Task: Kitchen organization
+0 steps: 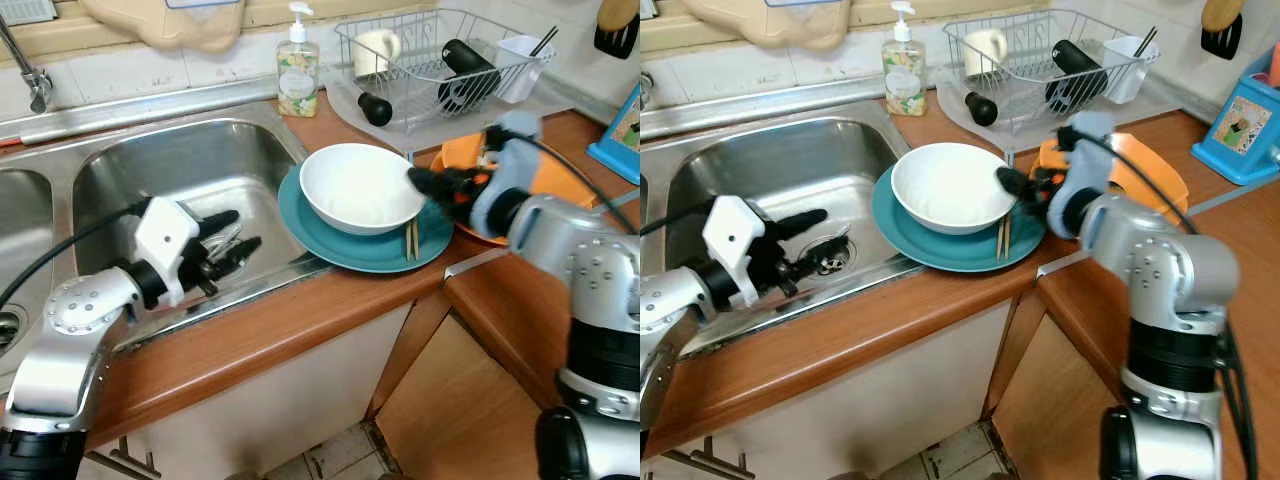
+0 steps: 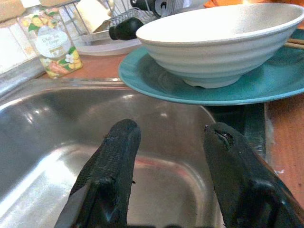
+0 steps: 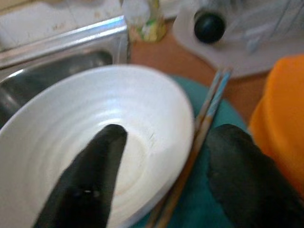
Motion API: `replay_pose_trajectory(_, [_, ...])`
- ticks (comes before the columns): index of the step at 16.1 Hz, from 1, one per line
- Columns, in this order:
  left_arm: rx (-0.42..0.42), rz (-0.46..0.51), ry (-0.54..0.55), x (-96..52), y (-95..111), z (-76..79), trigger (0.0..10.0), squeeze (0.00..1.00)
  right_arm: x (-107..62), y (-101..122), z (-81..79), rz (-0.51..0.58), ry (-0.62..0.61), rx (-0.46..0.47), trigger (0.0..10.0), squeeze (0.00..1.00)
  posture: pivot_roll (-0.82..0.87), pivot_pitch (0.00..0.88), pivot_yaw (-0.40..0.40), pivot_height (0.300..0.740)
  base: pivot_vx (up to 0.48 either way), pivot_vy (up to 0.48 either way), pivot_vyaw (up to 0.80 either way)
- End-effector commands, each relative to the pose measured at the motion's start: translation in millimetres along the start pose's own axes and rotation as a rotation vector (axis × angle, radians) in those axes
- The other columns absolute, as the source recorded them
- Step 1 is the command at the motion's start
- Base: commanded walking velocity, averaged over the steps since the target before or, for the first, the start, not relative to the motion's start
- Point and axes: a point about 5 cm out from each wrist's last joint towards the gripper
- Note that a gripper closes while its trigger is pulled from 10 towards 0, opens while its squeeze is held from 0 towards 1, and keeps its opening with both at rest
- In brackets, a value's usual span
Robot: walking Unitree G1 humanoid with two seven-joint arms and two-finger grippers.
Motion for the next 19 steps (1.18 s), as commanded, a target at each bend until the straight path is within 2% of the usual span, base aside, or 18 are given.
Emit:
replay_pose_trajectory(1, [-0.009, 0.015, -0.021, 0.6, 5, 4.3, 10.0, 0.00, 1.5, 2, 1.7, -0.006, -0.008, 0.035, 0.0, 0.00, -0.10, 0.000, -0.007, 0.740, 0.000, 0.000, 0.00])
replay_pose_trajectory(3, [-0.024, 0.007, -0.042, -0.7, 7, 6.3, 10.0, 0.00, 4.7, -2, 0.5, -0.045, 0.013, 0.106, 0.0, 0.00, -0.11, 0.000, -0.010, 0.740, 0.000, 0.000, 0.00])
replay_pose_trajectory(6, [-0.019, -0.022, -0.064, -1.0, 6, 10.0, 10.0, 0.00, 8.7, -7, 0.1, -0.080, 0.017, 0.124, 0.0, 0.00, -0.10, 0.000, -0.014, 0.740, 0.000, 0.000, 0.00])
replay_pose_trajectory(11, [-0.019, -0.030, -0.067, -0.6, 7, 10.6, 10.0, 0.00, 10.3, -8, -0.9, -0.092, 0.021, 0.140, 0.0, 0.00, -0.10, 0.000, -0.014, 0.740, 0.000, 0.000, 0.00])
replay_pose_trajectory(19, [0.026, -0.034, 0.004, 5.3, 9, 0.3, 10.0, 0.00, 13.7, -7, -1.4, -0.075, 0.012, 0.142, 0.0, 0.00, -0.09, 0.000, -0.008, 0.740, 0.000, 0.000, 0.00])
Point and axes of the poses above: a point about 5 cm out from each wrist's last joint towards the gripper, its own x axis pointing out of the wrist towards the gripper, its own y axis along the axis of the wrist's last joint, z = x × y, and after that the axes turned 3 degrees about x, right-handed
